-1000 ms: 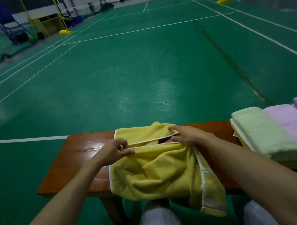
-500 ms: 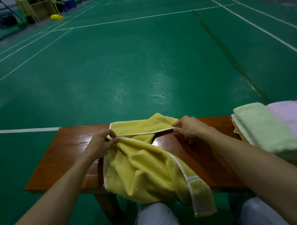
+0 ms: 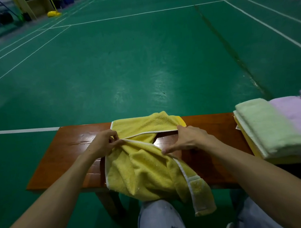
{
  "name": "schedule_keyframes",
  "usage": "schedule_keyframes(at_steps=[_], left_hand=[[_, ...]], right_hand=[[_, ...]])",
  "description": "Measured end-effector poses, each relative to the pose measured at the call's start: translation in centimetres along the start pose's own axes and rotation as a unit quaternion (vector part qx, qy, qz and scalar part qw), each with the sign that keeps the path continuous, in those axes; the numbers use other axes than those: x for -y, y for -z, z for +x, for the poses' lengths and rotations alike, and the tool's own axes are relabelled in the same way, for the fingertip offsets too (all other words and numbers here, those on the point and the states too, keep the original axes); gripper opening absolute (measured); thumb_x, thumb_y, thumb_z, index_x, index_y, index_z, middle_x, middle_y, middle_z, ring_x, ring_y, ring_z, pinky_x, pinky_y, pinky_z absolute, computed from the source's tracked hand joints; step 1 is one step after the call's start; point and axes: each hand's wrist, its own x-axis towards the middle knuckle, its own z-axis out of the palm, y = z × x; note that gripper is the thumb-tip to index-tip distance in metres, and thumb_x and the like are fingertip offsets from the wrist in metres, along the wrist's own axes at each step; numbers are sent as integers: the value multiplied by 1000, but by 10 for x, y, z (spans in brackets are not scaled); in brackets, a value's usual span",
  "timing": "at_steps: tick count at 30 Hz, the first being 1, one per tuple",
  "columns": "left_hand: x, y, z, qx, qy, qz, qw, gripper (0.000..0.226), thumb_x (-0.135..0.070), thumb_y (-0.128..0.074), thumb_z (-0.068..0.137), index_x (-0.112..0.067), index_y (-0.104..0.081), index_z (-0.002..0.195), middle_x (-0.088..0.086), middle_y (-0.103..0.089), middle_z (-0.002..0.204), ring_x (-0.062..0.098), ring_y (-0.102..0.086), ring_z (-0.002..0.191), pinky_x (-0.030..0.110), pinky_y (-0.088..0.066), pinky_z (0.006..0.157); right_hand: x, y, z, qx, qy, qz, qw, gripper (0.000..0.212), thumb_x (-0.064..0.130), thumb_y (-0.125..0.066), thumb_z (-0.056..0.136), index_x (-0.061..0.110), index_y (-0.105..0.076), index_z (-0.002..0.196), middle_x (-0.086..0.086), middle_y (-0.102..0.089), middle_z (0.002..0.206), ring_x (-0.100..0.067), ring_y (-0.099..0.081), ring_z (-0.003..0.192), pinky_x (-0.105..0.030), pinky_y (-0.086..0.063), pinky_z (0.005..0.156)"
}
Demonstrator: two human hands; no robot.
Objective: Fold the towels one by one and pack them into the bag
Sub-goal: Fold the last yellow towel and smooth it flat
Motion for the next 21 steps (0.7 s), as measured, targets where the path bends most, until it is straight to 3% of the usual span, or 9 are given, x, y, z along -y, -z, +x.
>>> schedule_keyframes(at_steps=[3, 7, 8, 10, 12, 16, 21], left_hand=[[0, 1, 1, -2, 20, -4, 1000, 17, -22, -73, 85, -7, -67, 77, 6, -68, 73, 22, -64, 66, 34, -53, 57], [-1, 4, 5, -23, 10, 13, 1000, 12, -14, -75, 81, -5, -69, 77, 3, -64, 75, 15, -59, 66, 28, -48, 59], [0, 5, 7, -28, 5, 20, 999, 12, -13, -75, 81, -5, -68, 75, 2, -63, 73, 14, -57, 65, 25, -45, 58], [2, 8, 11, -38, -2, 30, 999, 13, -10, -76, 80, -6, -67, 72, 4, -63, 71, 17, -54, 63, 24, -42, 57], [4, 12, 16, -47, 1, 29, 998, 13, -8, -76, 79, -6, -66, 71, 7, -63, 70, 19, -51, 63, 26, -41, 57], [7, 16, 25, -58, 17, 42, 997, 13, -8, -75, 79, -6, -65, 71, 8, -63, 70, 25, -57, 66, 33, -48, 62], [12, 16, 36, -63, 57, 31, 996, 11, -9, -73, 80, -4, -66, 73, 6, -67, 69, 20, -63, 67, 33, -53, 65]], right_hand=[[0, 1, -3, 16, 1, -31, 999, 121, 91, -66, 45, 16, -40, 137, -6, -55, 132, -27, -57, 111, -40, -49, 85], [5, -9, -3, -18, 5, -80, 997, 116, 77, -73, 58, 12, -32, 144, -8, -54, 133, -30, -57, 113, -41, -49, 84], [6, -11, -1, -32, 8, -83, 996, 106, 73, -73, 61, 12, -37, 140, -8, -57, 128, -29, -59, 108, -40, -49, 80], [6, -9, 3, -71, 19, -78, 994, 67, 63, -73, 68, 18, -53, 113, -4, -62, 112, -25, -59, 91, -36, -48, 73], [2, 0, 11, -103, 24, -71, 992, 48, 60, -71, 71, 22, -52, 94, -2, -63, 104, -24, -57, 85, -34, -48, 71], [-6, 20, 38, -129, 37, -63, 989, 55, 71, -69, 68, 22, -62, 92, -2, -65, 97, -27, -64, 92, -36, -51, 74], [-7, 30, 61, -163, 44, -67, 983, 55, 72, -67, 70, 22, -69, 92, 0, -61, 85, -27, -64, 85, -33, -48, 69]])
